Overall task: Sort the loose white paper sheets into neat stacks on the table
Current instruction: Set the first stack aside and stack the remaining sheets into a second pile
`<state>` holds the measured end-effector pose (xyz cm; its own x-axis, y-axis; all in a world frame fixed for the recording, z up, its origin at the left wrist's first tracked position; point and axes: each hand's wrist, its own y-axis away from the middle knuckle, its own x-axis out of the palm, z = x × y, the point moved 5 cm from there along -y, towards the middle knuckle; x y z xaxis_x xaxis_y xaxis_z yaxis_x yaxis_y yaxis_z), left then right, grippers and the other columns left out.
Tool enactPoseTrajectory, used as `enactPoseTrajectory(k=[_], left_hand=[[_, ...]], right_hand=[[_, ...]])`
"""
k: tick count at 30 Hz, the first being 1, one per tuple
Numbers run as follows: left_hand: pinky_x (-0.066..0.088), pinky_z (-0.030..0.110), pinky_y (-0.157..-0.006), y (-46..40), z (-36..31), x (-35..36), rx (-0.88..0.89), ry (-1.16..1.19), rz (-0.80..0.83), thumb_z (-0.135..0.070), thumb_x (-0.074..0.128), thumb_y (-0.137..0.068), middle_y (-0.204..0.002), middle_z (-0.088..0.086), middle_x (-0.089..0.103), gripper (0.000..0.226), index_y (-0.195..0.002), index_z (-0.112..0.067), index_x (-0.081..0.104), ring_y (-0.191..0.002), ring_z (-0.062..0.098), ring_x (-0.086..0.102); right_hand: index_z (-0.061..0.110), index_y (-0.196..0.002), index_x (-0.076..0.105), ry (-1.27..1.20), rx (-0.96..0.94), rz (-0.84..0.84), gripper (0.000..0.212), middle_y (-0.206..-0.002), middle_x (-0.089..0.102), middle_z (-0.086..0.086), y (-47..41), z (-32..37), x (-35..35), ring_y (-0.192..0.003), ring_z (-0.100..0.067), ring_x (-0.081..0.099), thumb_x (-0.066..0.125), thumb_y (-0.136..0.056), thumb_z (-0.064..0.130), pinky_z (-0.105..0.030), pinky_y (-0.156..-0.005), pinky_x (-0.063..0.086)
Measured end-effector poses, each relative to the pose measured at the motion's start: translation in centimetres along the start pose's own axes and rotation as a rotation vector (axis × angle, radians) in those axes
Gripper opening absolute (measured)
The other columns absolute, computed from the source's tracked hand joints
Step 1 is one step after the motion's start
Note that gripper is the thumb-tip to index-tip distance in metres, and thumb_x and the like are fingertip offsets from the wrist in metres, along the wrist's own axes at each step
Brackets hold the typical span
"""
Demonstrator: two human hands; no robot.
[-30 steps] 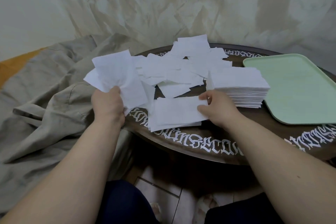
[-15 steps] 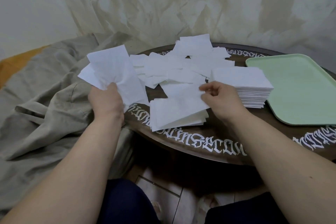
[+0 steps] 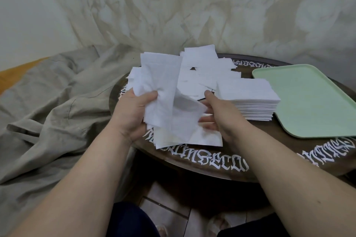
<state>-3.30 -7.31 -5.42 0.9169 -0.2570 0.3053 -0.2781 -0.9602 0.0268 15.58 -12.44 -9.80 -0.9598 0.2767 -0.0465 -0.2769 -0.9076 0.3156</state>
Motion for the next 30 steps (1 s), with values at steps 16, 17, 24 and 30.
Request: enactPoseTrajectory(k=[16,17,24,30], left_hand=[[0.059,0.032,-0.06,-1.2,3.7,-2.8,-0.178,-0.06,-0.244,0.002,0.041,-0.097,-0.11,0.008,0.069,0.028,-0.116,-0.007,0.06,-0.089,0.021,0.069],[0.059,0.031,-0.061,-1.3,3.9,-3.1,-0.177,-0.073,-0.252,0.003,0.04,-0.097,-0.109,0.009,0.069,0.028,-0.111,-0.006,0.062,-0.089,0.022,0.069],[0.052,0.039,-0.075,-1.5,2.0,-6.9,0.06,-0.235,-0.571,-0.007,0.051,-0.084,-0.082,0.005,0.066,0.022,-0.07,-0.017,0.063,-0.078,0.023,0.061],[0.045,0.04,-0.066,-1.2,1.9,-4.2,0.067,-0.337,-0.269,-0.02,0.065,-0.081,-0.081,0.011,0.06,0.019,-0.079,-0.001,0.064,-0.073,0.022,0.053]], right_hand=[[0.008,-0.079,0.061,-0.035,-0.105,0.0,0.016,-0.077,0.063,-0.008,-0.2,0.1,-0.9,-0.066,-0.018,0.059,0.056,-0.087,-0.004,-0.029,-0.06,0.053],[0.008,-0.08,0.061,-0.017,-0.105,-0.019,0.016,-0.078,0.064,-0.008,-0.3,0.0,-1.1,-0.068,-0.018,0.061,0.054,-0.088,-0.004,-0.032,-0.064,0.055],[0.018,-0.088,0.068,0.522,-0.231,-0.116,0.017,-0.086,0.067,-0.007,-0.6,0.0,-2.2,-0.08,-0.024,0.063,0.051,-0.093,0.016,-0.04,-0.074,0.053],[0.02,-0.106,0.065,0.84,-0.451,-0.396,0.032,-0.098,0.064,0.005,0.1,3.0,-2.1,-0.094,-0.017,0.057,0.05,-0.092,0.044,-0.028,-0.075,0.039]])
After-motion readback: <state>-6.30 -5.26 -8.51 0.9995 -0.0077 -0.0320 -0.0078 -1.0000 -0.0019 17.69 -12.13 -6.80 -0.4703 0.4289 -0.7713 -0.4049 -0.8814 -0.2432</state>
